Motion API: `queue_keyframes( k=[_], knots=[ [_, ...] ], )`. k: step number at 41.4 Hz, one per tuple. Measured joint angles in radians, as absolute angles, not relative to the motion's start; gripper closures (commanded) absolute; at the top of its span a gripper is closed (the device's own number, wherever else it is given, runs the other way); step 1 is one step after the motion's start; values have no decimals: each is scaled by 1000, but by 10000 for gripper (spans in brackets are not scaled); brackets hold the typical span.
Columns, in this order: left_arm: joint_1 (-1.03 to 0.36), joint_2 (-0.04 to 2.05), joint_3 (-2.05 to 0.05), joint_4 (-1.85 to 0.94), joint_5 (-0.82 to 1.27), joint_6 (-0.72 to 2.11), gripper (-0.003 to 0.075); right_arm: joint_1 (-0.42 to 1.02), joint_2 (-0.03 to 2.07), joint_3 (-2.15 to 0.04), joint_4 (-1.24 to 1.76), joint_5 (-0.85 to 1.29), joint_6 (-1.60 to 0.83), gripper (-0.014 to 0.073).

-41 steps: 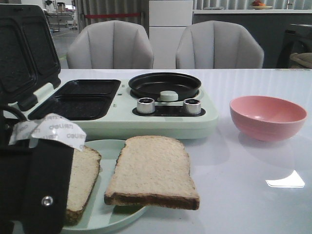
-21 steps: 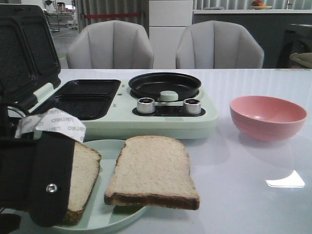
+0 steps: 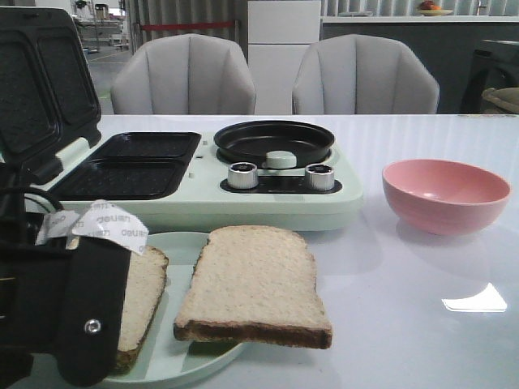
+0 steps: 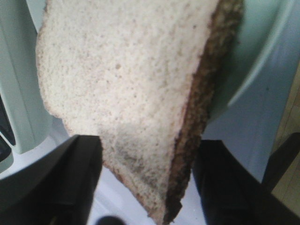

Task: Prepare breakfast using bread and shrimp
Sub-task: 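Grasp the bread slice nearest the left gripper and lift it, then carry the held bread slice over the sandwich maker's farther plate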

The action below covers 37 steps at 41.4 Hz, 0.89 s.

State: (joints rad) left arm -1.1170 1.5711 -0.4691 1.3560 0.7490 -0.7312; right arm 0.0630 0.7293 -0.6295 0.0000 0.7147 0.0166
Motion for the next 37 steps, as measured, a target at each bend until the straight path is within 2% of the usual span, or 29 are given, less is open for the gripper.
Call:
queue_keyframes(
  k=[8,17,37],
  knots=[
    [-1130,1574,-469,1353,742,-731,515,63,729,-630,0,715,17,44],
    [-1168,1574,-469,1351,773,-731,622,63,729,-630,0,715,17,44],
    [-1244,1484,-469,1341,946,-731,620,63,729,-630,0,715,17,44]
  ],
)
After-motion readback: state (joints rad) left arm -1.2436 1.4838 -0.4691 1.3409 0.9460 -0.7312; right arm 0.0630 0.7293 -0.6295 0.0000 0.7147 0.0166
